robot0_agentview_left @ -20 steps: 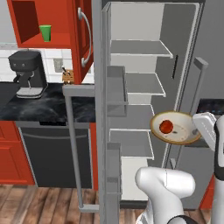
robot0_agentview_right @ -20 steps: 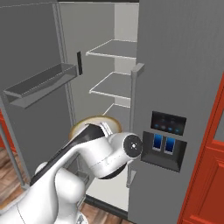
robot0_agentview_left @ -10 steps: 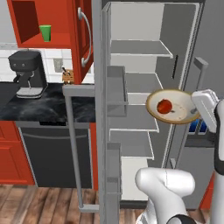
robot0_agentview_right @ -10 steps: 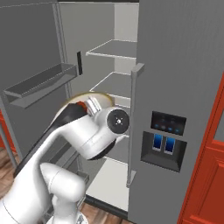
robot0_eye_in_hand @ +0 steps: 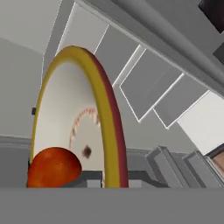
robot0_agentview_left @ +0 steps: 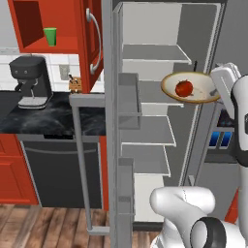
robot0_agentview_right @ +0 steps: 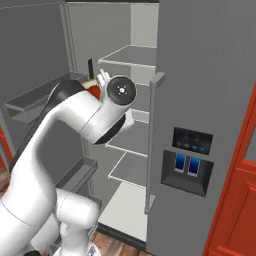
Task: Move the cup from next to the sink to the open cabinet. Then, move the bowl with the tomato to the fridge to clear the area for faucet cleaning.
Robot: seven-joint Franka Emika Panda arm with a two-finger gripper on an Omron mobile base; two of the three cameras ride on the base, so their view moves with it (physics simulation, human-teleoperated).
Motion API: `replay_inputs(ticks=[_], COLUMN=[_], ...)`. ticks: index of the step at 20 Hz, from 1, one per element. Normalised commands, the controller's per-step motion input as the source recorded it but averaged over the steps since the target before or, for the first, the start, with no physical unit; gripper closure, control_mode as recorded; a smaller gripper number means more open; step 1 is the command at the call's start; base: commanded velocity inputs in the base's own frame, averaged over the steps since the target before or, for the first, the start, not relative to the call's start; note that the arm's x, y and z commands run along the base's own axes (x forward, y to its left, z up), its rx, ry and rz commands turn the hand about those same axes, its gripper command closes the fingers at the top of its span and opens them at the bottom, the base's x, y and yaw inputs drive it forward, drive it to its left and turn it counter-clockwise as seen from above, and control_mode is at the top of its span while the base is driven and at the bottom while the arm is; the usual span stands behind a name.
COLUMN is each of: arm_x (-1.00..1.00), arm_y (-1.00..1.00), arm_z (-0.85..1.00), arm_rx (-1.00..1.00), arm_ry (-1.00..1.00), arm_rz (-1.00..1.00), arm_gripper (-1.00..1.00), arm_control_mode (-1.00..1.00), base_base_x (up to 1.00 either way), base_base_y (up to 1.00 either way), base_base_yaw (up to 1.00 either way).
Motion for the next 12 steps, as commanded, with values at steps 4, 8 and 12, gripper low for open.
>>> replay_inputs(ticks=[4,8,12], arm_x=[0.0,-0.04,0.06], arm_y=[0.22,0.31,0.22], arm_z=[0.25,0.06,0.01], arm_rx=[0.07,0.0,0.0], arm_ry=[-0.07,-0.19,-0.2], arm_rz=[-0.09,0.0,-0.08], arm_gripper=[1.0,1.0,1.0], arm_control_mode=[-1.0,-1.0,-1.0], base_base_x=[0.0,0.0,0.0], base_base_y=[0.0,0.0,0.0], base_base_yaw=[0.0,0.0,0.0])
